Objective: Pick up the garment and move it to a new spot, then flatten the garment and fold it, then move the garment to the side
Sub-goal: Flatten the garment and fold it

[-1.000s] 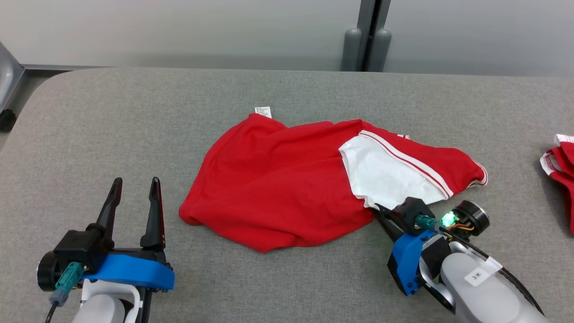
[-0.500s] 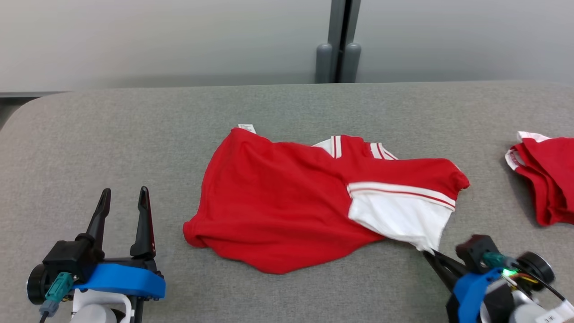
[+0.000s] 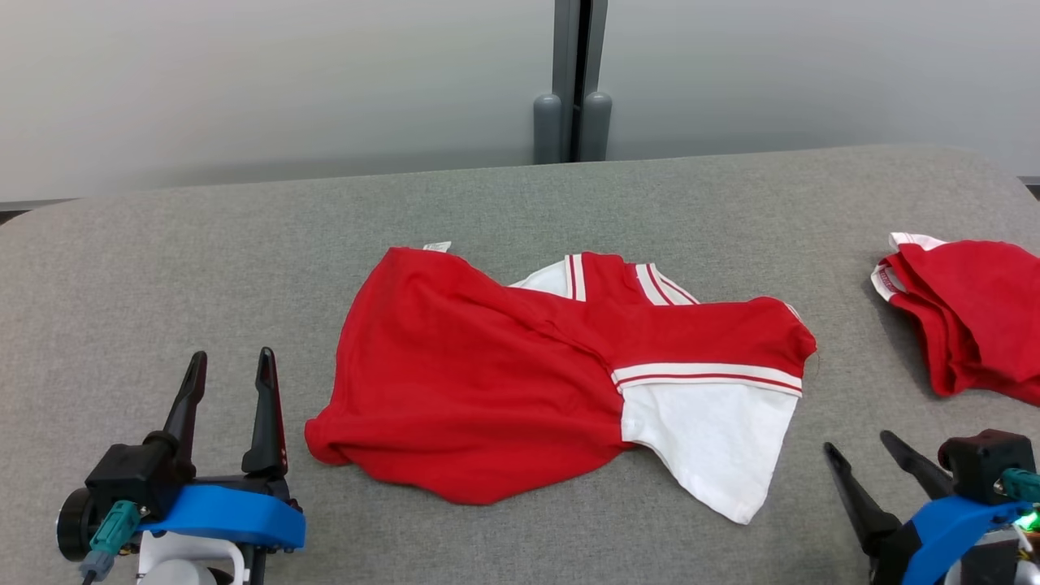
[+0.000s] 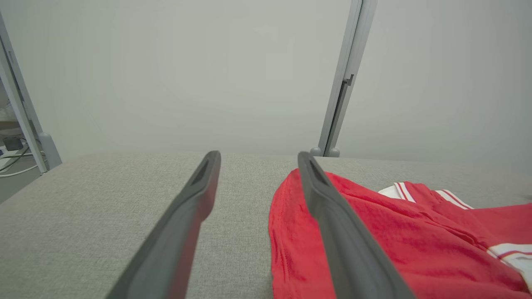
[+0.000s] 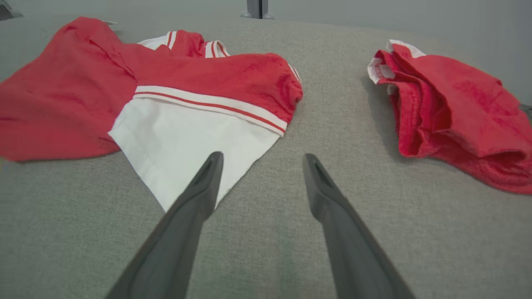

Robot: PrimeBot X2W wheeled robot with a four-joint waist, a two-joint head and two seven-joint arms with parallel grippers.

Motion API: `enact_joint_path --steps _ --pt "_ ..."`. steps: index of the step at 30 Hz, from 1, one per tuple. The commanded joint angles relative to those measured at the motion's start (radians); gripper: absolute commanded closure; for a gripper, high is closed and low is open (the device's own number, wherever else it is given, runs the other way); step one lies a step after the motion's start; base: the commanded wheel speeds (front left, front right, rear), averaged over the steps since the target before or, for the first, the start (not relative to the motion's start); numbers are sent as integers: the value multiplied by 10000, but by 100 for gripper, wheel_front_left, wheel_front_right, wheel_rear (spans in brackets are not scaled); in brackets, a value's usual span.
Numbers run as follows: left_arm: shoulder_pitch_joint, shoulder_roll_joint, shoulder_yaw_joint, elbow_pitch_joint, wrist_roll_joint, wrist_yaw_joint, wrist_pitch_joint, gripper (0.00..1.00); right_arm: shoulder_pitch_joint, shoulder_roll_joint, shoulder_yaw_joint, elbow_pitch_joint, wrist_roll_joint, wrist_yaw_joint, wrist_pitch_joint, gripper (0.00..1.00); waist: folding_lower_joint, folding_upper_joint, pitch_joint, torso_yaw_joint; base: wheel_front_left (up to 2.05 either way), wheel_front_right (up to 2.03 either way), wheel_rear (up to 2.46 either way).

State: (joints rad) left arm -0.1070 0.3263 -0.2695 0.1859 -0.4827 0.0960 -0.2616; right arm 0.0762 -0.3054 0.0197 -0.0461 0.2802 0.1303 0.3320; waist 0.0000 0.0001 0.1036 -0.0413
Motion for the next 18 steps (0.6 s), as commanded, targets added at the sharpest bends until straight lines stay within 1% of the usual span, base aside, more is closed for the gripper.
enact_joint_path --steps 1,4,7,9,13,18 --pt "3 -7 16 -3 -42 -29 -44 0 106 620 -351 -168 -33 7 -32 0 0 -1 -15 -12 0 0 0" --pt "28 -68 -44 -12 -10 3 -45 0 -325 1324 -757 -104 -167 7 122 0 0 -1 -12 -13 0 0 0" --pt "-11 -98 -94 -50 30 21 -45 0 -943 1772 -1033 387 -352 7 425 0 0 -1 30 10 0 0 0" --pt "-53 -100 -111 -66 41 11 -45 0 -1237 1842 -1113 590 -444 7 475 0 0 -1 68 36 0 0 0" --pt "-221 -53 -149 -109 57 -43 -24 0 -2581 2029 -1281 1701 -678 7 684 0 0 -1 225 172 0 0 0" --pt "-393 -2 -220 -147 84 -79 45 0 -4265 1855 -1611 3281 -1305 7 1272 0 0 -1 523 464 0 0 0"
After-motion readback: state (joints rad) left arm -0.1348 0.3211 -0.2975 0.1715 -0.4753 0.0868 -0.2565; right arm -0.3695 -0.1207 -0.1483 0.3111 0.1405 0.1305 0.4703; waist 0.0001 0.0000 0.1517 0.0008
